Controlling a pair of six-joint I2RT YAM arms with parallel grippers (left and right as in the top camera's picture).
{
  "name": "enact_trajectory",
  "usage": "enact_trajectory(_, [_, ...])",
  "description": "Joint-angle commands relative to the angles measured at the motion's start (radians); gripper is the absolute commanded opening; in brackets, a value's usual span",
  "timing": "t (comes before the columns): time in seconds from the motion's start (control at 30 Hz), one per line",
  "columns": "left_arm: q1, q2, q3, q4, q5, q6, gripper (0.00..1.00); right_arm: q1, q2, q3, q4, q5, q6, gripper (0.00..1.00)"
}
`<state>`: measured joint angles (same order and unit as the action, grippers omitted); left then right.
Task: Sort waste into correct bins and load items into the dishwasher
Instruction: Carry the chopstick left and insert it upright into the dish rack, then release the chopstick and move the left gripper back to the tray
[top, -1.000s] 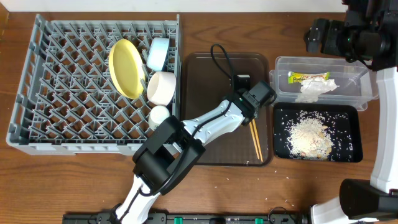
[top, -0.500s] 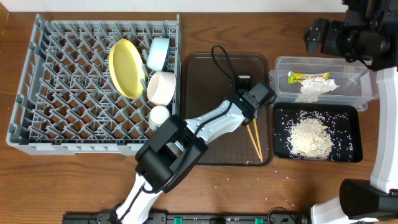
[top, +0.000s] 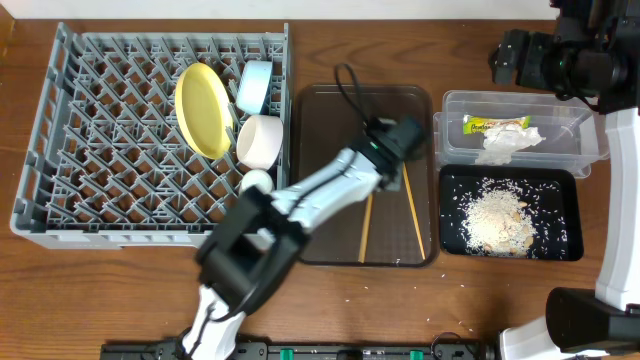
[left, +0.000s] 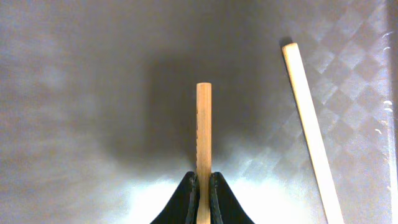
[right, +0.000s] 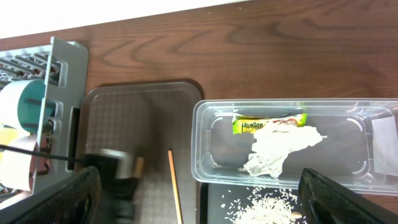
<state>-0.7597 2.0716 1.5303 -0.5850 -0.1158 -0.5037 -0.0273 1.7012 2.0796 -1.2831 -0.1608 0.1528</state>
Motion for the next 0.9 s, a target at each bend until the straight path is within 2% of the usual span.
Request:
enact_trajectory(0.0, [0.118,-0.232,0.077,-0.065,0.045,0.198,0.08,0.008,0.002,-0.002,-0.001,-0.001,0.011,0.99])
enact_trajectory(0.1, [0.259,-0.423,0.078,-0.114,0.04,0.34,0.08,0.008,0.002,-0.002,-0.001,-0.001,0.011,0.99])
enact_trajectory(0.17, [0.334,-0.488,0.077,-0.127,0.01,0.415,0.07,0.008,0.003,-0.002,-0.001,-0.001,0.011,0.99])
enact_trajectory(0.27, [0.436,-0.513,0.077,-0.165,-0.058,0.538,0.08,0.008,0.002,-0.002,-0.001,-0.001,0.011,0.99])
enact_trajectory(0.37, [0.512,-0.47,0.037,-0.192,-0.06,0.66,0.08,0.008,0.002,-0.002,-0.001,-0.001,0.011,0.99])
enact_trajectory(0.53, [0.561,-0.383,0.022,-0.199,-0.062,0.665,0.08,0.008,0.002,-0.002,-0.001,-0.001,0.011,0.99])
enact_trajectory(0.67, [0.6,-0.309,0.022,-0.189,-0.129,0.663,0.08,0.008,0.002,-0.002,-0.001,-0.001,0.011,0.99])
enact_trajectory(0.83, [0.635,-0.211,0.022,-0.155,-0.133,0.618,0.08,0.008,0.002,-0.002,-0.001,-0.001,0.011,0.99])
enact_trajectory(0.87, [0.635,-0.198,0.022,-0.145,-0.133,0.618,0.13,0.008,0.002,-0.002,-0.001,-0.001,0.011,0.99])
